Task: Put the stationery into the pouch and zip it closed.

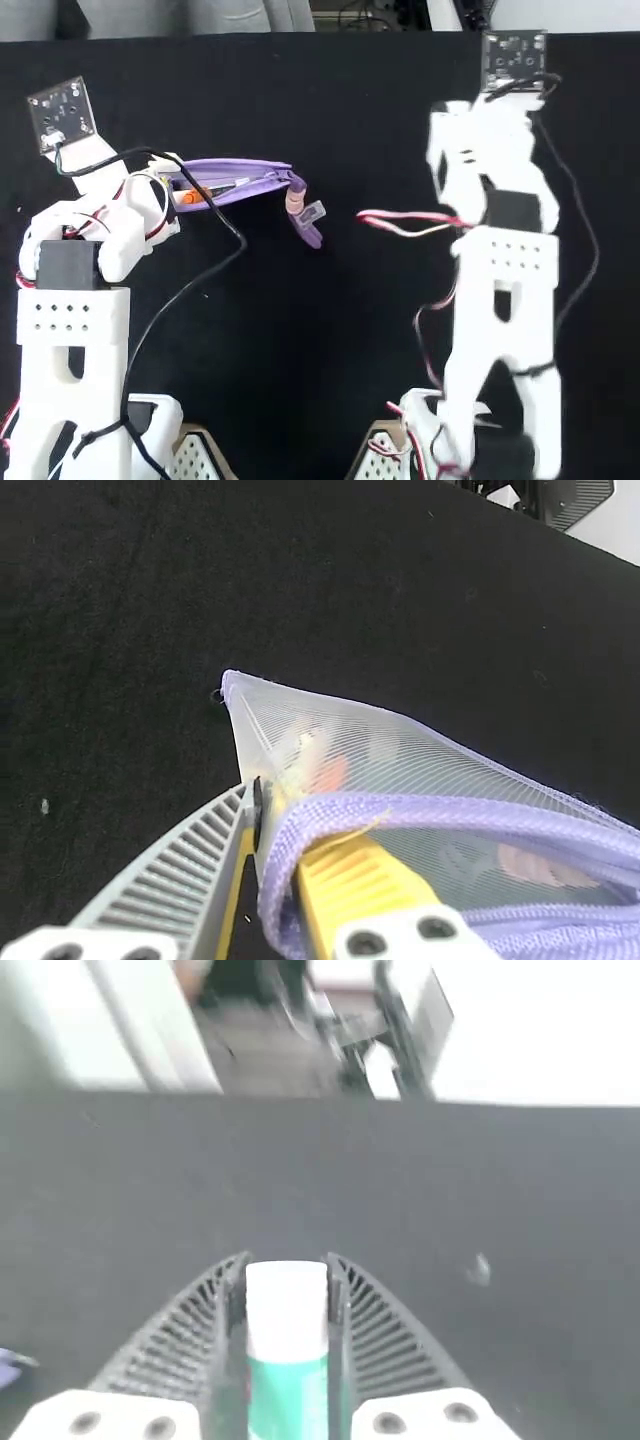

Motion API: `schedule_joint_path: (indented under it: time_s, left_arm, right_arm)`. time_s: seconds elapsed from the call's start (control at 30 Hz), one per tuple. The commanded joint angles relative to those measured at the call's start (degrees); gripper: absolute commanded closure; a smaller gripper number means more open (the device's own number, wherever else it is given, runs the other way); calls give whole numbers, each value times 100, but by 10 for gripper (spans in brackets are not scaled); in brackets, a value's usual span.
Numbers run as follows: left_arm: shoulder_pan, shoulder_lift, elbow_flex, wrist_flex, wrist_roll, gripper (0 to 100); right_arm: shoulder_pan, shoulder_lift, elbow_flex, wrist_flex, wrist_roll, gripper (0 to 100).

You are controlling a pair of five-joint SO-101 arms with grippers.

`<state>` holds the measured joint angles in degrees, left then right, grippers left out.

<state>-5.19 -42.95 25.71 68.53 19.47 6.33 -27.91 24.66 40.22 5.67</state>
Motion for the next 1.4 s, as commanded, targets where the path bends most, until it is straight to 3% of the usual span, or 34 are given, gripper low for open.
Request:
schedule_joint_path:
  time_s: [0.0, 0.27, 0.57, 0.97, 1.37]
  left_arm:
    - [4, 9, 48, -114, 44, 971]
    - [13, 9, 48, -114, 44, 971]
    - [13, 9, 48, -123, 53, 971]
    - [22, 9, 48, -123, 70, 971]
    - [22, 9, 48, -123, 70, 971]
  right_arm:
    - [-721, -822, -40, -44, -246, 987]
    - [-1705, -1499, 75, -431, -721, 987]
    - [-2980, -2440, 1912, -3068, -712, 987]
    - [-3596, -2607, 3354, -5618, -703, 987]
    - [-4176, -2114, 3538, -6822, -695, 987]
